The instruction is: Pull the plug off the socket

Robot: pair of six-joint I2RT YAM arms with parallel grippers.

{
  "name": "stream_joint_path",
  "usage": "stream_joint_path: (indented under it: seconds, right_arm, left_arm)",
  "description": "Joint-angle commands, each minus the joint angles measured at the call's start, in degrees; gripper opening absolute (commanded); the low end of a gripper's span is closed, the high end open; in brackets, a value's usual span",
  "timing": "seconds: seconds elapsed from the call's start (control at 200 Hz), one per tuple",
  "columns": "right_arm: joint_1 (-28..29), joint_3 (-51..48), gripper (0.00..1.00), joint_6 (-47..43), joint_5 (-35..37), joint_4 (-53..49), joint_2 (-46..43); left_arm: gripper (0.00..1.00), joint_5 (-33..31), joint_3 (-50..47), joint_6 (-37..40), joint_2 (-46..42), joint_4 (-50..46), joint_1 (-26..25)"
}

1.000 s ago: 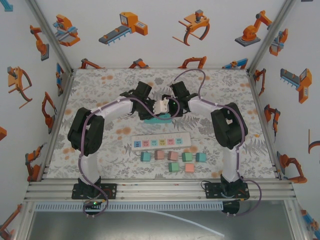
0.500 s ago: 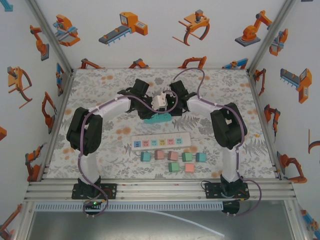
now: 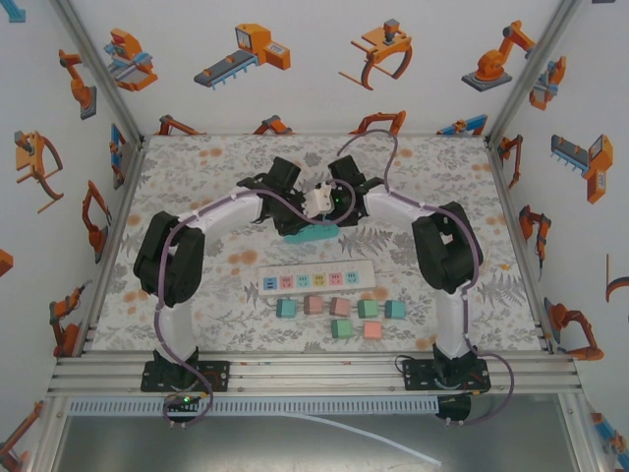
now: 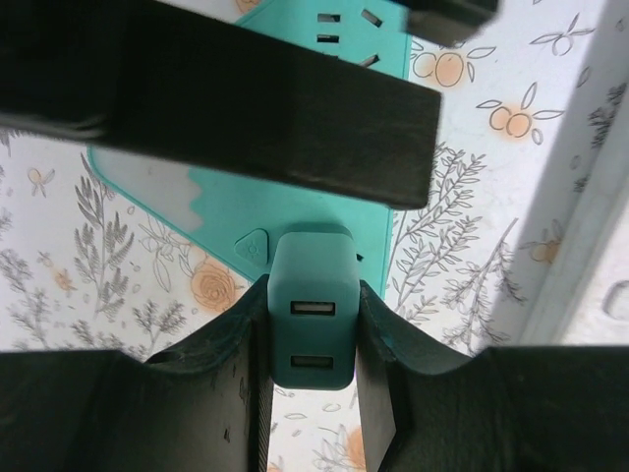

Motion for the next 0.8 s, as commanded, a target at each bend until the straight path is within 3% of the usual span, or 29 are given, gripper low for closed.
stream_joint_path:
  seconds: [0.0,0.18,0.365,0.466,0.581,0.796]
  right_arm:
    - [0.70,-0.85,0.64,-4.39,11.10,-10.69,6.13]
    - [1.08,-0.31,0.65,-4.75,12.56,-11.85,7.46]
    - [1.30,0.05,0.65,-5.38,13.68,-12.71,8.56]
    - [1.34,-0.17,0.65,-5.80,11.68,-11.99,8.81]
    - [1.34,-0.74,0.67,-6.72,1.03,-9.04,7.52]
    - [1.34,-6.28,0.73,-5.20,-15.45,2.98,0.88]
  left_arm:
    - [0.00,6.68,5.88,-6.26,-1.36,-5.70,0.90]
    - [0.00,3.24,7.52,-5.53,-0.63,-9.43,0.66]
    - [0.00,-9.61,5.57,-0.44,0.42,-8.86,-2.42]
    - [0.00,-8.56,5.05,-1.53,0.35,-8.06,-2.30]
    - [0.00,-4.78,4.52,-2.61,0.51,-7.79,-1.84]
    - [0.00,-4.78,1.02,-3.80,1.30,-3.83,-1.34]
